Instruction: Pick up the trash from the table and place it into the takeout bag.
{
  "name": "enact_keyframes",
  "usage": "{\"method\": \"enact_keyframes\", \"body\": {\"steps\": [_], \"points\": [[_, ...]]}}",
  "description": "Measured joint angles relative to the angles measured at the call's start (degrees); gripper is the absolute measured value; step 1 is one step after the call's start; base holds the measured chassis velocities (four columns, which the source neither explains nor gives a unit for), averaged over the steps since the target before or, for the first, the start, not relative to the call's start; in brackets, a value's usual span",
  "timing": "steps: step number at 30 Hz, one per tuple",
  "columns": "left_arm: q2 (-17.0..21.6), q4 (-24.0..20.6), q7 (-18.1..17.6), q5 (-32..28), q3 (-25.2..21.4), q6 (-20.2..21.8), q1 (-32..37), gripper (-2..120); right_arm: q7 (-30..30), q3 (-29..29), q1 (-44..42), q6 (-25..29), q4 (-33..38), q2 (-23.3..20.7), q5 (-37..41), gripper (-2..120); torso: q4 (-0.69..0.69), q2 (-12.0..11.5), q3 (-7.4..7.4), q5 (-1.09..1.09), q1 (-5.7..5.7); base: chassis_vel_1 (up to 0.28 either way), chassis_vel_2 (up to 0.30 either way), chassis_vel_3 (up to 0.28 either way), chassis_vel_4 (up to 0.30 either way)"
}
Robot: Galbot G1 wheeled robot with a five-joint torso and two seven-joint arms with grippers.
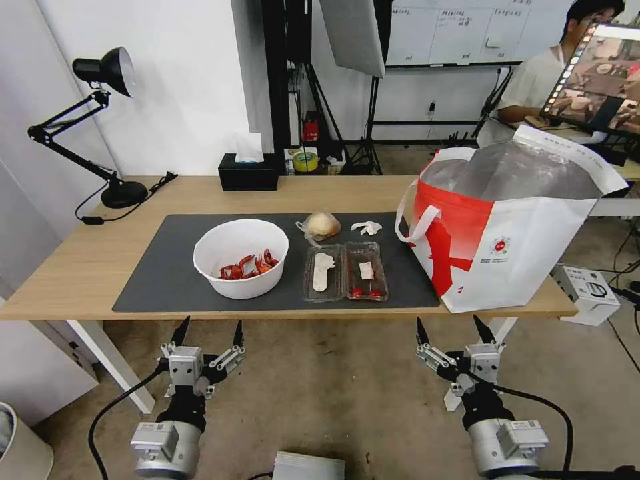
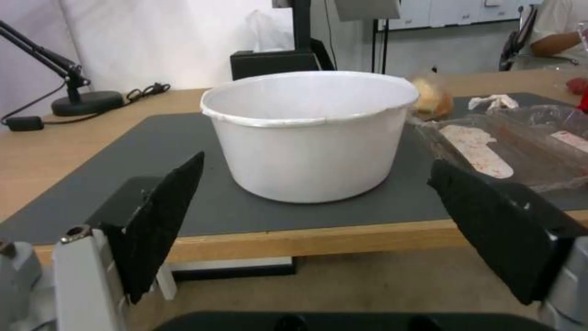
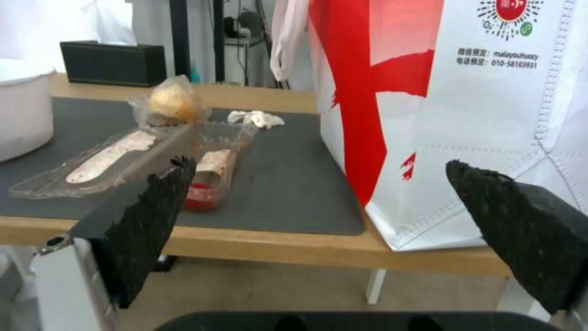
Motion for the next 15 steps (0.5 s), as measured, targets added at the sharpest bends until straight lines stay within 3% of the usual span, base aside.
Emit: {"method": "enact_keyframes", "body": {"steps": [15], "points": [[0.0,0.0,0.0,0.0,0.0,0.0,0.0,100,0.0,0.0,0.0,0.0,0.0,0.0,0.0,100,0.0,0.0,0.0,0.0,0.0,0.0,0.0,0.0,0.0]]}}
